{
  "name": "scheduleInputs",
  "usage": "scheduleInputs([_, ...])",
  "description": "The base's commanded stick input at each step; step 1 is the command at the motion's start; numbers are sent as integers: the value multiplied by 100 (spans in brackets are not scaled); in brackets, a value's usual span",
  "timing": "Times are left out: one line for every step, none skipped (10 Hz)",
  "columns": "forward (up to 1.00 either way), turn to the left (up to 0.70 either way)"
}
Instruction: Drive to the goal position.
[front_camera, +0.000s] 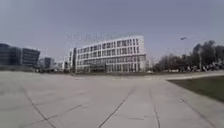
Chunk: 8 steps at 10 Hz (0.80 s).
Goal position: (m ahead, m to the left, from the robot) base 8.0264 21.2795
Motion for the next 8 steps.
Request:
scheduleInputs([2,75])
scheduleInputs([9,41])
scheduleInputs([32,49])
scheduleInputs([64,31])
scheduleInputs([81,34])
scheduleInputs([85,34])
scheduleInputs([85,34])
scheduleInputs([85,34])
